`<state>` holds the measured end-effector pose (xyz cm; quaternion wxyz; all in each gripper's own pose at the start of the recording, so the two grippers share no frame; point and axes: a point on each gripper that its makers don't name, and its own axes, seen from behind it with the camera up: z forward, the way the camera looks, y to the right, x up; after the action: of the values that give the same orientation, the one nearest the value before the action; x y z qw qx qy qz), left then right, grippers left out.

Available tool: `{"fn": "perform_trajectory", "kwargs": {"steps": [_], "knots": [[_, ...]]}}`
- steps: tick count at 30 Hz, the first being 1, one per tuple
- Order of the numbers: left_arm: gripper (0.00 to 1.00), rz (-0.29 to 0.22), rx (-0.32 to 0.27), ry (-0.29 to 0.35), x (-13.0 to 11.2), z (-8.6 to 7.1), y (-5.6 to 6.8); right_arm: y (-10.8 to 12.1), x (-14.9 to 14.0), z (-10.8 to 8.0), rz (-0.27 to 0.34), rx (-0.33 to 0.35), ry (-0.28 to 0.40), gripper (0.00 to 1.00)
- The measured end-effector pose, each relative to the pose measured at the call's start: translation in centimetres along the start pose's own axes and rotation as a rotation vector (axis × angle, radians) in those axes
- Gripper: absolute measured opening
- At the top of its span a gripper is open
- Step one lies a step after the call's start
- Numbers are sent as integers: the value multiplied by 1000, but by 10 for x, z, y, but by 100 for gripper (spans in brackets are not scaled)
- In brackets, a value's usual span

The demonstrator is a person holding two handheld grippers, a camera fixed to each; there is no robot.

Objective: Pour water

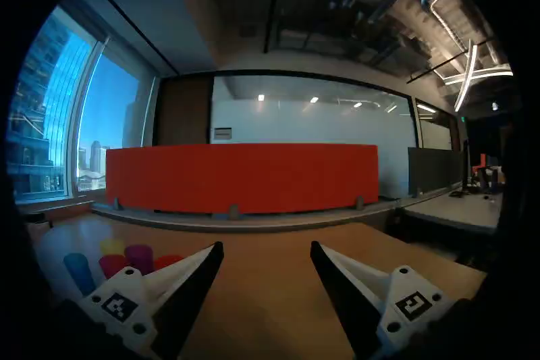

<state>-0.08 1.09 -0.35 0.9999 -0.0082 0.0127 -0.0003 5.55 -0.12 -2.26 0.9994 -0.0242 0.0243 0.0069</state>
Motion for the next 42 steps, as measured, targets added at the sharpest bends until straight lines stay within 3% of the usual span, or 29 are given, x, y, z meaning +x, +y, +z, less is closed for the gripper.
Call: {"fn": "perform_trajectory", "kwargs": {"steps": [42], "knots": [[96, -2, -4, -21, -6, 3, -6, 6, 3, -1, -3, -6, 16, 100]]}}
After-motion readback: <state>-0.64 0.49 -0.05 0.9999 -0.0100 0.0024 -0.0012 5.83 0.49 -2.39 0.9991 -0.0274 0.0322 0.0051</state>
